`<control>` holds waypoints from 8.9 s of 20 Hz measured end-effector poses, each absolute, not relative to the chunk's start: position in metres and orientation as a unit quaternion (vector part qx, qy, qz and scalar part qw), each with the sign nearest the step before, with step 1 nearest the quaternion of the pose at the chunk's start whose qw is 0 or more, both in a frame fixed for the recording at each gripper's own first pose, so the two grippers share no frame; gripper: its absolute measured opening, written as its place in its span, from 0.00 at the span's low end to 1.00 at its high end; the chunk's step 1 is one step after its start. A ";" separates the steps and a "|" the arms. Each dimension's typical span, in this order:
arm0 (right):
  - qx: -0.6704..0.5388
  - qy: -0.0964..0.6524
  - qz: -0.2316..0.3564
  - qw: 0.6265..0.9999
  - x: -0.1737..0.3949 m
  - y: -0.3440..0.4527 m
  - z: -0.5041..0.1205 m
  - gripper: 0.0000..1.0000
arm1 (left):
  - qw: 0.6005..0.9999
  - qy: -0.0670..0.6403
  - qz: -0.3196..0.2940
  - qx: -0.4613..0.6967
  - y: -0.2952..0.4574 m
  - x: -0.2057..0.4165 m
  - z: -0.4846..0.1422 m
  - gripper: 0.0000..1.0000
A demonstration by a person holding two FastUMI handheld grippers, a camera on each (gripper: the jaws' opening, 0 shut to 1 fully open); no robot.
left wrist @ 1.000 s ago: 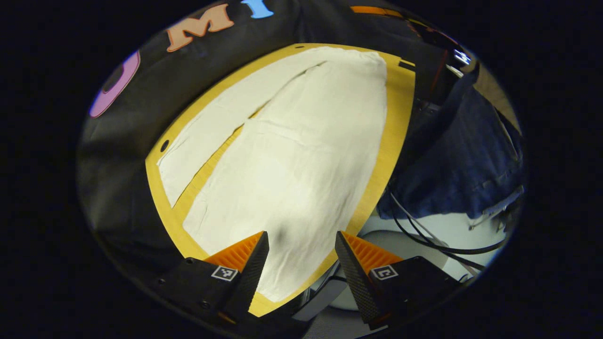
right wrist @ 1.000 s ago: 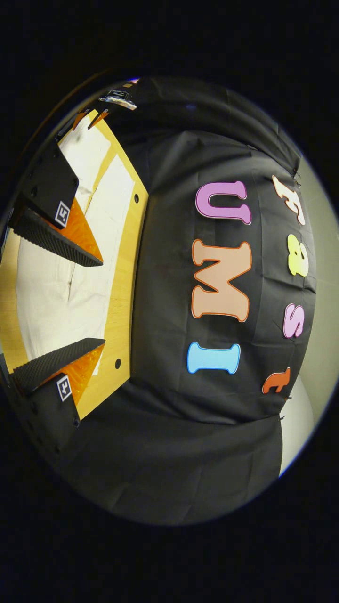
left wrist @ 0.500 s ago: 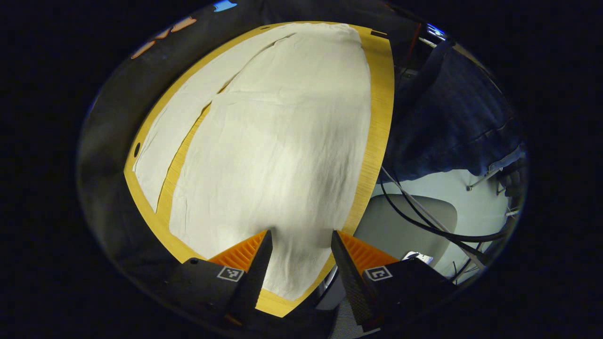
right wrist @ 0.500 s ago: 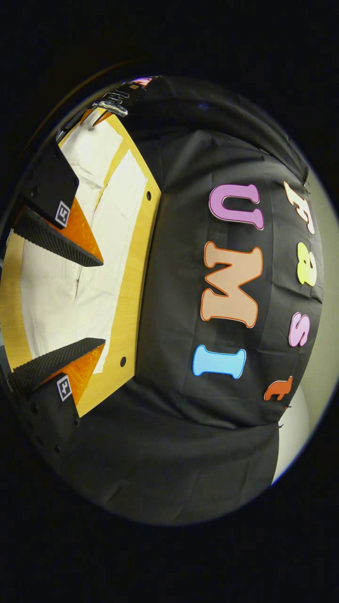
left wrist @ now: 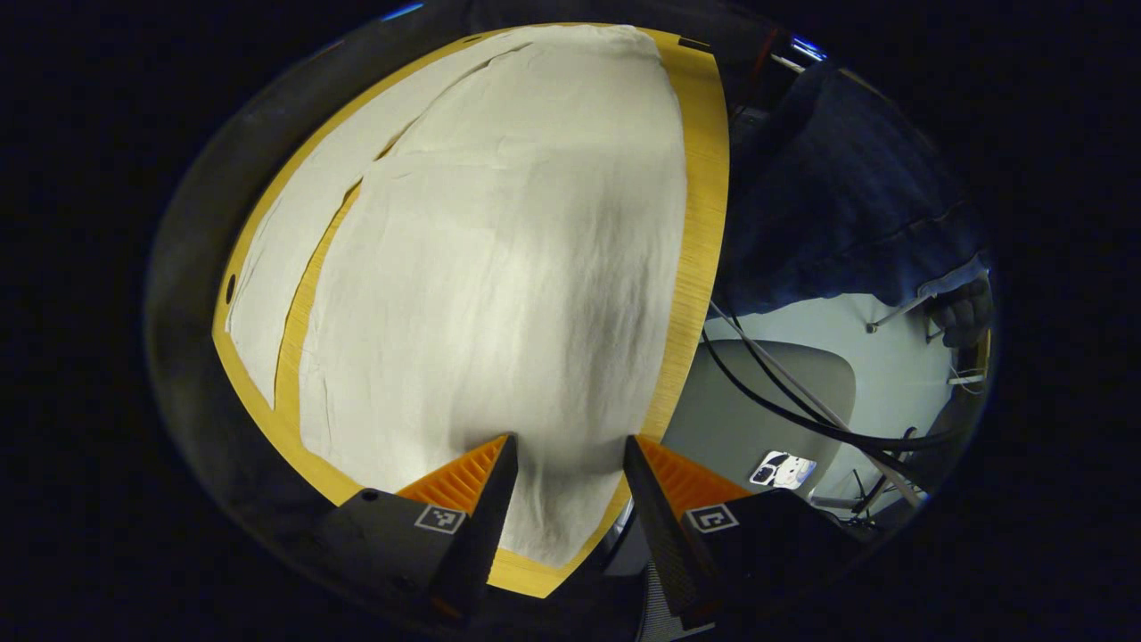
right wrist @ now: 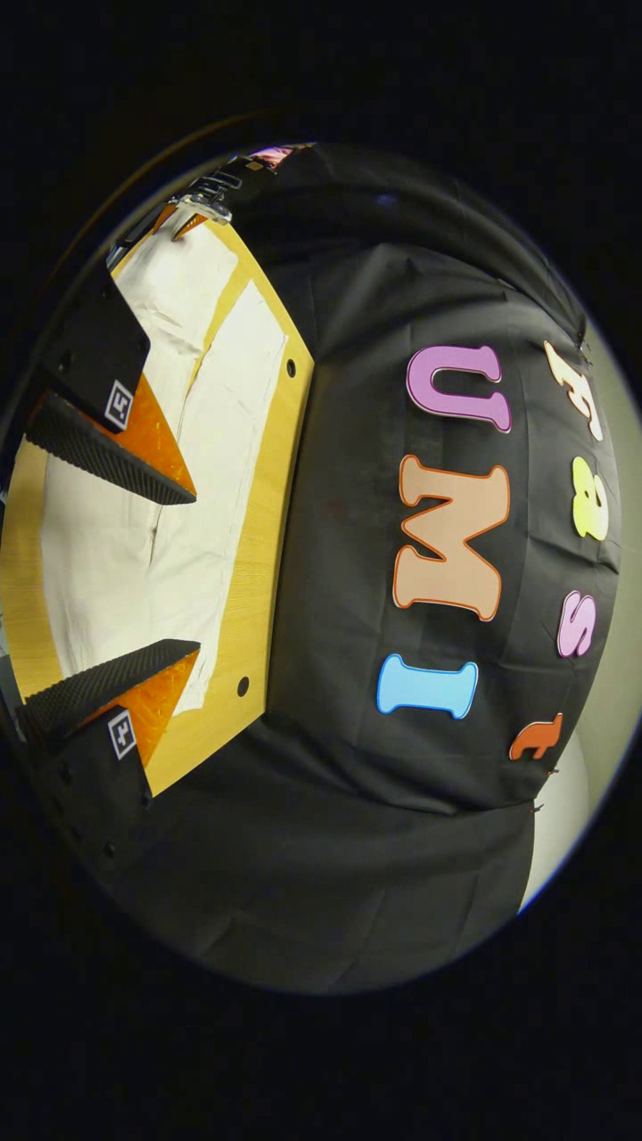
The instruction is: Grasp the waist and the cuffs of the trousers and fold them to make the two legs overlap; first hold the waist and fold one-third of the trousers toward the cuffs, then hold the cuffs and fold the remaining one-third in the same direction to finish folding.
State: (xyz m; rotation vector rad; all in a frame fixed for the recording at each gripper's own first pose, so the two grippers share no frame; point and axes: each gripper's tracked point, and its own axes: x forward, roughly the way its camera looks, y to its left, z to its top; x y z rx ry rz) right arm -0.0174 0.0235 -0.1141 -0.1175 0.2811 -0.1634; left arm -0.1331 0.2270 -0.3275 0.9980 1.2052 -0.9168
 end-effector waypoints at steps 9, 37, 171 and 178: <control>-0.064 0.149 -0.082 0.983 -0.018 0.010 -0.123 0.98 | 0.572 0.546 -0.410 0.455 0.229 -0.125 -0.330 0.48; -0.391 0.445 0.300 0.747 -0.050 -0.115 -0.322 0.97 | 0.533 0.623 -0.343 0.458 0.228 -0.111 -0.331 0.00; 0.183 0.199 -0.173 0.947 0.212 -0.181 -0.168 0.16 | 0.985 0.151 0.089 0.005 0.285 0.585 -0.139 0.95; 0.119 0.144 -0.123 0.975 0.237 -0.078 -0.089 0.16 | 0.985 0.150 0.085 -0.012 0.295 0.582 -0.139 0.95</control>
